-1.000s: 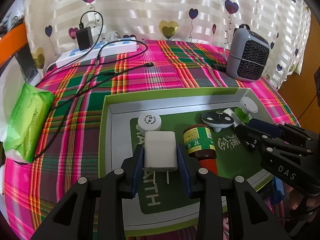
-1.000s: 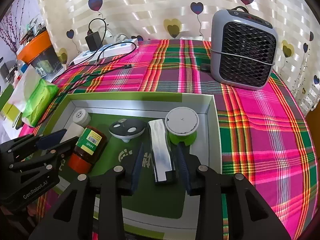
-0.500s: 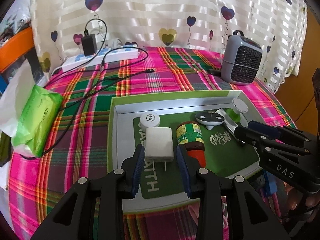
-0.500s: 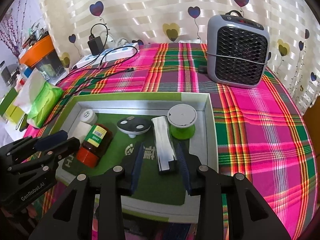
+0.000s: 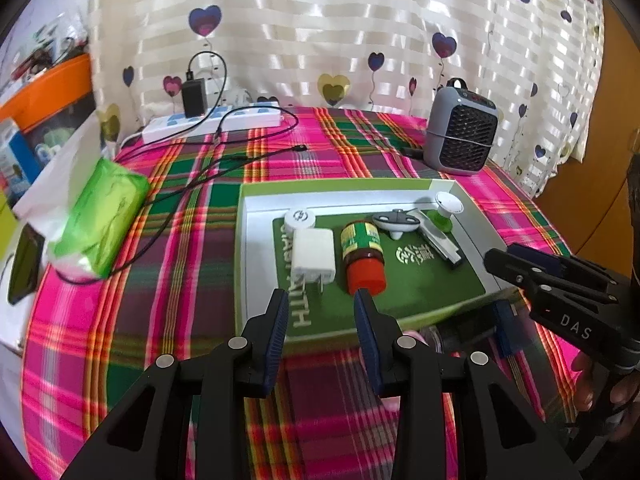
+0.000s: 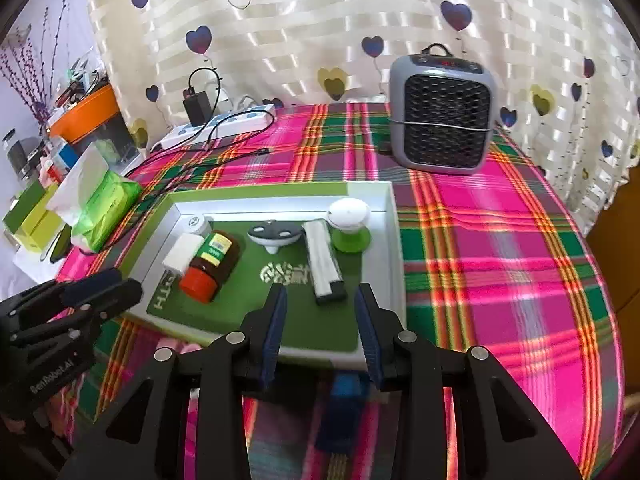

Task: Organize rigid objects
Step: 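Withdraw both tools from the box toward the remaining items beside it, then grasp the blue USB stick with the right tool while the left tool grasps the pink clip, then lift the pink clip with the left tool while the right tool lifts the blue stick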

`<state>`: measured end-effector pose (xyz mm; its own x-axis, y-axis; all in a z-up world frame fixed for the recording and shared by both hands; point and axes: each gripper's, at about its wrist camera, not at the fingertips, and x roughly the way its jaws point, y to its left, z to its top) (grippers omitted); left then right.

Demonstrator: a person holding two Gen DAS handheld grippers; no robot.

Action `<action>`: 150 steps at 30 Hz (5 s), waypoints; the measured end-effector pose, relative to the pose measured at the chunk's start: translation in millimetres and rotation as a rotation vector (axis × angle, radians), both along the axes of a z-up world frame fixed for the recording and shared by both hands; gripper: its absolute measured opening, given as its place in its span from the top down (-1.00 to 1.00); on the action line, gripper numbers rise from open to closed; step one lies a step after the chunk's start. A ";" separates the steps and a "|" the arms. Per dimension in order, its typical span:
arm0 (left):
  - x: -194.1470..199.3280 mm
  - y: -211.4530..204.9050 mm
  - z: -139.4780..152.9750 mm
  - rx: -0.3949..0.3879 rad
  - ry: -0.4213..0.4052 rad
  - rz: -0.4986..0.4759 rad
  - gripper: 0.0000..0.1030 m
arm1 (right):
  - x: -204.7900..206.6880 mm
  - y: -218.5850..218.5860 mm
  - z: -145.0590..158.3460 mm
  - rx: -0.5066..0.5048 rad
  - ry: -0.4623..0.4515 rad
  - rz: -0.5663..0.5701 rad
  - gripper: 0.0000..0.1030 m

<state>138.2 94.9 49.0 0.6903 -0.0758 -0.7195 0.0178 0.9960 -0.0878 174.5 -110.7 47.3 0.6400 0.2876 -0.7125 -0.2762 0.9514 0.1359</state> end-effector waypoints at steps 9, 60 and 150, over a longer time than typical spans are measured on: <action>-28.1 4.6 -5.5 -0.045 0.008 0.004 0.37 | -29.7 -13.1 2.7 0.002 -0.026 -0.028 0.21; -28.1 -36.6 -27.2 -0.061 0.092 -0.055 0.35 | -43.5 -22.6 -37.2 -0.115 0.063 -0.073 0.32; -17.9 -33.5 -36.3 -0.001 0.088 -0.024 0.68 | -48.1 -27.4 -35.3 -0.075 0.039 -0.043 0.56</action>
<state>120.3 61.4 12.7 0.6221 -0.0926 -0.7775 0.0340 0.9952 -0.0913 126.4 -138.1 12.0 0.6219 0.2058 -0.7556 -0.2310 0.9701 0.0740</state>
